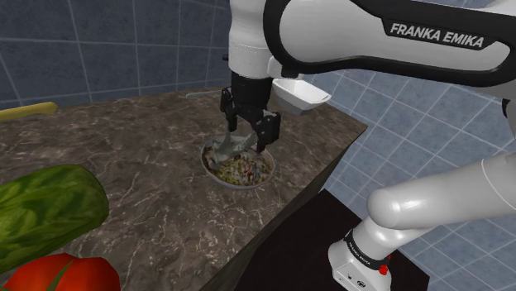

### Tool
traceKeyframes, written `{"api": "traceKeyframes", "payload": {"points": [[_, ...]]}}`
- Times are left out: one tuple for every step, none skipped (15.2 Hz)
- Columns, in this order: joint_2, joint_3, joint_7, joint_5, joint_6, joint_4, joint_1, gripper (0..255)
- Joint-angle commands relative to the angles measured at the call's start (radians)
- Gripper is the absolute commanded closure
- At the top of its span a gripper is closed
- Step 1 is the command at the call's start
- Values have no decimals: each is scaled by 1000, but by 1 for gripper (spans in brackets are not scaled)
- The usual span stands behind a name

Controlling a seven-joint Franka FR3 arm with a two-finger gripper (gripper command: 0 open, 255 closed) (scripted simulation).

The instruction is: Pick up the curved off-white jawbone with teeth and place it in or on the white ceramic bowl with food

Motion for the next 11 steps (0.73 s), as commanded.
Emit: {"api": "traceKeyframes", "payload": {"points": [[19,11,13,-14,-47,61,-14,0],[34,22,22,-25,-79,105,-26,0],[48,34,31,-35,-104,141,-37,0],[48,34,31,-35,-104,141,-37,0],[48,34,31,-35,-104,141,-36,0],[48,34,31,-35,-104,141,-37,0],[48,34,31,-35,-104,141,-37,0],[48,34,31,-35,-104,141,-37,0],[48,34,31,-35,-104,141,-37,0],[48,34,31,-35,-104,141,-37,0],[48,34,31,-35,-104,141,-37,0]]}}
